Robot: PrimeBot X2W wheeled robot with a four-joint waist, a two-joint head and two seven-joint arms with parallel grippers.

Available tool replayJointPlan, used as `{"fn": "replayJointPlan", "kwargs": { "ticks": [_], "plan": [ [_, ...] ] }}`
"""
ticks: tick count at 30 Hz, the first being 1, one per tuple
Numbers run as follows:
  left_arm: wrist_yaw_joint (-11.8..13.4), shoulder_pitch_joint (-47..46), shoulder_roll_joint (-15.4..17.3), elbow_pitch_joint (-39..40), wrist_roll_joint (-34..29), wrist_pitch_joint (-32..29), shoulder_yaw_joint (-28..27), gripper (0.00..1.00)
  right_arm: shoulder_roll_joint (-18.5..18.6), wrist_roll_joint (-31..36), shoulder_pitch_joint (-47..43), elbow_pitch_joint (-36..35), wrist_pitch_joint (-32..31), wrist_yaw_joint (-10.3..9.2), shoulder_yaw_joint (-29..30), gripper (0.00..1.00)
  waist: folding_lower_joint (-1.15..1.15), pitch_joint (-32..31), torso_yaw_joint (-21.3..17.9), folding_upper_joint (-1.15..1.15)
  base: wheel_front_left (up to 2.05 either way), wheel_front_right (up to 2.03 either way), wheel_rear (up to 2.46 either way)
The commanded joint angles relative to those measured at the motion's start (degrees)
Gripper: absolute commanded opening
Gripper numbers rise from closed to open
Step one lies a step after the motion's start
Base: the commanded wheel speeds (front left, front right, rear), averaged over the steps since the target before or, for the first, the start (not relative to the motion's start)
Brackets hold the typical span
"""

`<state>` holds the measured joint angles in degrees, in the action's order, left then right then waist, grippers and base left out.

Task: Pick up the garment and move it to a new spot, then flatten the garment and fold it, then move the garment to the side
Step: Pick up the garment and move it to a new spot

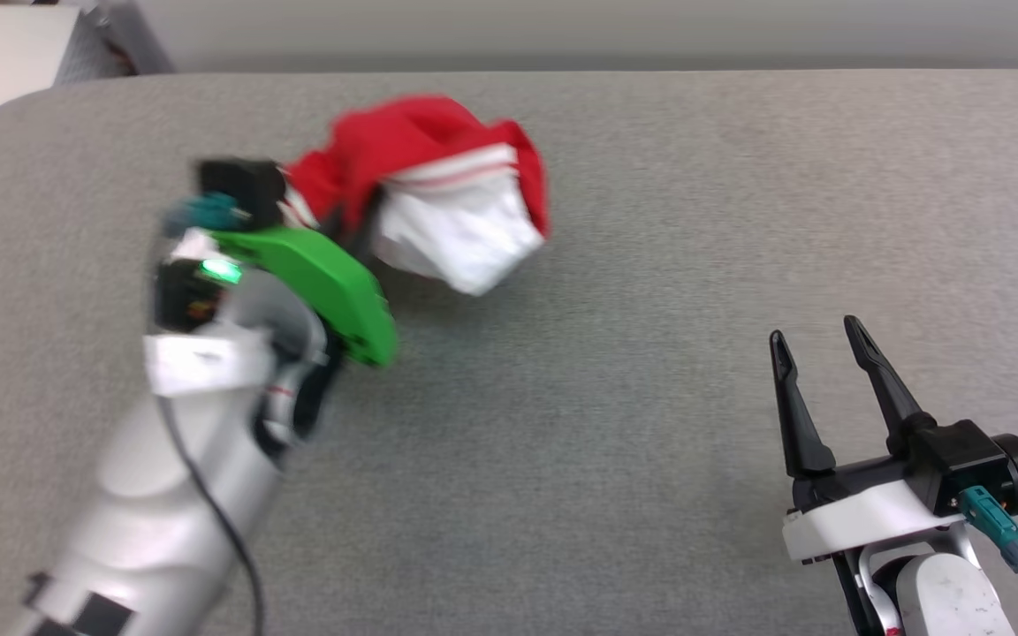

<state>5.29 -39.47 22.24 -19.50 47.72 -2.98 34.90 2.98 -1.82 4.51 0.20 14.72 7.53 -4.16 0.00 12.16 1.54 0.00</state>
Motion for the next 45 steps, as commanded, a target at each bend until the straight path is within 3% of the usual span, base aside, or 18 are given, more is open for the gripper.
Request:
{"fn": "replayJointPlan", "kwargs": {
  "ticks": [1, 10, 17, 18, 19, 25, 37, 45],
  "plan": [
    [0.47, 1.04, -1.73, -0.18, -1.01, 0.38, 1.19, 0.0, -0.09, -0.31, -0.6, 0.17, 0.27, -0.04, 0.25, 1.0, 0.0, -1.93, -3.02, 0.0, 0.0, 0.0, 0.0],
    [2.92, 0.96, -14.01, -8.39, -4.44, 2.17, 8.7, 0.0, -0.1, -1.89, -0.29, 0.15, 0.28, -0.04, -0.58, 1.0, 0.0, 0.38, -8.3, 0.0, 0.0, 0.0, 0.0],
    [3.37, -2.13, -18.0, -16.79, -6.58, 3.51, 12.38, 0.0, -0.1, -3.37, 0.92, 0.48, 0.28, -0.04, -3.12, 1.0, 0.0, 3.57, -10.94, 0.0, 0.0, 0.0, 0.0],
    [3.14, -2.36, -18.23, -18.36, -6.93, 2.68, 13.46, 0.39, -0.1, -3.47, 1.12, 0.5, 0.28, -0.04, -3.22, 1.0, 0.0, 3.87, -11.08, 0.0, 0.0, 0.0, 0.0],
    [2.79, -2.43, -18.38, -19.65, -7.15, 1.62, 14.44, 1.0, -0.1, -3.54, 1.24, 0.54, 0.28, -0.04, -3.19, 1.0, 0.0, 3.96, -11.1, 0.0, 0.0, 0.0, 0.0],
    [-0.87, -1.87, -19.0, -24.0, -6.61, -0.35, 17.93, 1.0, -0.1, -3.43, 1.31, 1.51, 0.28, -0.04, -2.1, 1.0, 0.0, 2.91, -9.74, 0.0, 0.0, 0.0, 0.0],
    [-2.7, -2.04, -19.18, -23.06, -3.78, 9.96, 15.52, 1.0, -0.1, -1.59, -1.83, 3.96, 0.28, -0.04, -0.56, 1.0, 0.0, -5.79, -3.05, 0.0, 0.0, 0.0, 0.0],
    [-3.63, 0.38, -11.55, -19.69, -2.08, 15.27, 11.02, 1.0, -0.1, 0.99, -4.98, 5.36, 0.28, -0.04, 0.64, 1.0, 0.0, -10.61, 0.88, 0.0, 0.0, 0.0, 0.0]
  ]
}}
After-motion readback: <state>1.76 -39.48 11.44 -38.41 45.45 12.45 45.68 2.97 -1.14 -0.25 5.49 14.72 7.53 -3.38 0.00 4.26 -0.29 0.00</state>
